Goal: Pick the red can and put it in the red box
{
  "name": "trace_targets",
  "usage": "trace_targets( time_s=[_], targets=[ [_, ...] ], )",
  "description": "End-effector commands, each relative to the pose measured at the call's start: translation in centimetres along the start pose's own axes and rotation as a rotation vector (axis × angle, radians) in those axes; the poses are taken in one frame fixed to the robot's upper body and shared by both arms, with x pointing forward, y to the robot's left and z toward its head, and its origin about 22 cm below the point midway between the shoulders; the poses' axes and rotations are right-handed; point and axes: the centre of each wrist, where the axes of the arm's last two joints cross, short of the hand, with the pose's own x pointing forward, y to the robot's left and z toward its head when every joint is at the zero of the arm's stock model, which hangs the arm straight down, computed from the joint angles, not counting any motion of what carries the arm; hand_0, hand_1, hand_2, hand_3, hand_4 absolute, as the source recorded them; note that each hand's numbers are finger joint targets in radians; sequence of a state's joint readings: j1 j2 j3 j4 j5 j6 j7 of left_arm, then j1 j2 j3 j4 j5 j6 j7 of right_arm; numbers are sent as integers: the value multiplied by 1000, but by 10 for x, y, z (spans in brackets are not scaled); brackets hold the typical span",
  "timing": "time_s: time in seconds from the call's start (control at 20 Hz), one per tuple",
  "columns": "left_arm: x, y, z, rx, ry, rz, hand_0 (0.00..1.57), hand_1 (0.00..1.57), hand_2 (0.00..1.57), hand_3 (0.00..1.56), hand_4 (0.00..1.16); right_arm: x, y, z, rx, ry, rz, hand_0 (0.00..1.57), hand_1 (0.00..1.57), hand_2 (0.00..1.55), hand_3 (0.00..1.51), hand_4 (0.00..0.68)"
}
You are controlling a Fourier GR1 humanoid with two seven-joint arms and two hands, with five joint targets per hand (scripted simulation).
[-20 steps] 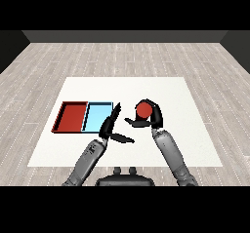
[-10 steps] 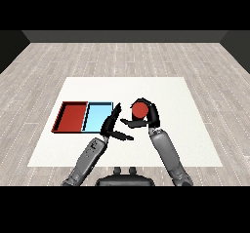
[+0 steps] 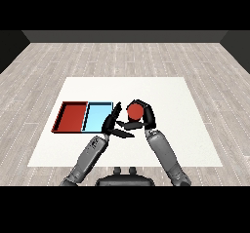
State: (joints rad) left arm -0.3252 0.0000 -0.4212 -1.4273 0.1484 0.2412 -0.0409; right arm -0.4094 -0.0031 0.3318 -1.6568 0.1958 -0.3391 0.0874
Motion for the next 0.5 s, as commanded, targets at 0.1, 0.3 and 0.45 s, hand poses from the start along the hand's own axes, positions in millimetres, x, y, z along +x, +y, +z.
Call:
trace_targets(
  time_s=[0.1,0.3,0.45],
  targets=[
    [4,-6,4,-5,-7,1,0,0,0,0,0,24,15,7,8,-6,-44,1486,1486,1440,1366,559],
    [4,16,3,-18,-2,12,0,0,0,0,0,7,16,-13,19,-10,-56,1479,1479,1437,1374,548],
    [-11,-5,-5,-32,-15,39,0,0,0,0,0,10,27,2,36,-6,-58,1458,1458,1426,1369,539]
  ],
)
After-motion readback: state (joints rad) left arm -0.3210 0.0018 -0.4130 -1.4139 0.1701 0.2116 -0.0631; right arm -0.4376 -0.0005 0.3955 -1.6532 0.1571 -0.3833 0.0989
